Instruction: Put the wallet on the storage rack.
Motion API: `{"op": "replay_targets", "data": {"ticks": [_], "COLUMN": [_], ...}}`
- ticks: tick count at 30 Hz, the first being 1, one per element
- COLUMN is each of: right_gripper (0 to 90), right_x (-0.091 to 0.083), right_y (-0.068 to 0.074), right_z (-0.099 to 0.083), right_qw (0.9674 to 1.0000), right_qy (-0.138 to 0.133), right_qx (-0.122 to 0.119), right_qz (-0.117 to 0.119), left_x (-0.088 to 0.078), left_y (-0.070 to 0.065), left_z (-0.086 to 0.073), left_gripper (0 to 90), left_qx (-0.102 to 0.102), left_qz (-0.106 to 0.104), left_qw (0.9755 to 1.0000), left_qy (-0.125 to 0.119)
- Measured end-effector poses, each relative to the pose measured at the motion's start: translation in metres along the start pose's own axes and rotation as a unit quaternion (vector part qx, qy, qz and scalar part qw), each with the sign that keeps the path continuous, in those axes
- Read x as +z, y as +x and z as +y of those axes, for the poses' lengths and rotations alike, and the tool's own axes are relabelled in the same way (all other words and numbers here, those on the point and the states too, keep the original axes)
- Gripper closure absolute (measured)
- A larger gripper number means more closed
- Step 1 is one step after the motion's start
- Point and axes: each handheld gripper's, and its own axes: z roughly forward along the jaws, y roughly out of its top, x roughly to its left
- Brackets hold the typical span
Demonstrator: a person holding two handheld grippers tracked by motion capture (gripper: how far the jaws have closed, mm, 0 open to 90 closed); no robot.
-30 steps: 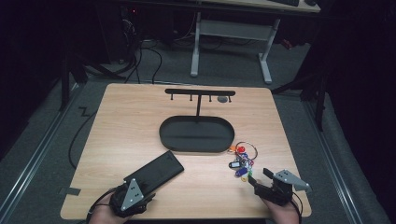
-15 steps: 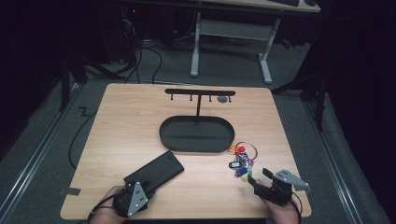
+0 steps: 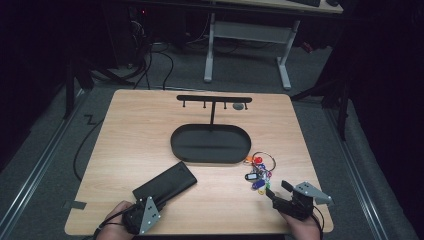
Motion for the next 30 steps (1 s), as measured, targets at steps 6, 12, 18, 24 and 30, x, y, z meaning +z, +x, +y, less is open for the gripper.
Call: {"op": "replay_targets", "data": {"ticks": [6,12,18,24,30], "right_gripper": [26.2,26.2,27.1,25.7,21.9], "right_x": [0.0,0.0,-0.001,-0.002,-0.002], "right_y": [-0.001,0.0,0.001,0.003,0.004], "right_z": [0.0,0.0,0.001,0.002,0.004], "right_qw": [1.0,1.0,0.9999,0.9996,0.9992], "right_qy": [0.0,-0.002,0.003,0.005,0.011], "right_qx": [0.003,0.0,-0.003,-0.02,-0.036], "right_qz": [0.002,0.004,0.012,0.019,-0.01], "left_x": [-0.002,-0.006,-0.009,-0.009,-0.012], "left_y": [0.001,0.003,0.006,0.007,0.009], "left_z": [0.001,0.002,0.001,0.002,0.003], "left_gripper": [73.2,75.7,76.3,76.6,77.6], "left_qx": [-0.005,-0.014,-0.027,-0.034,-0.044], "left_qz": [0.001,0.005,0.001,-0.003,-0.003], "left_qw": [1.0,0.9998,0.9994,0.9992,0.9986], "left_qy": [-0.003,-0.012,-0.02,-0.023,-0.03]}}
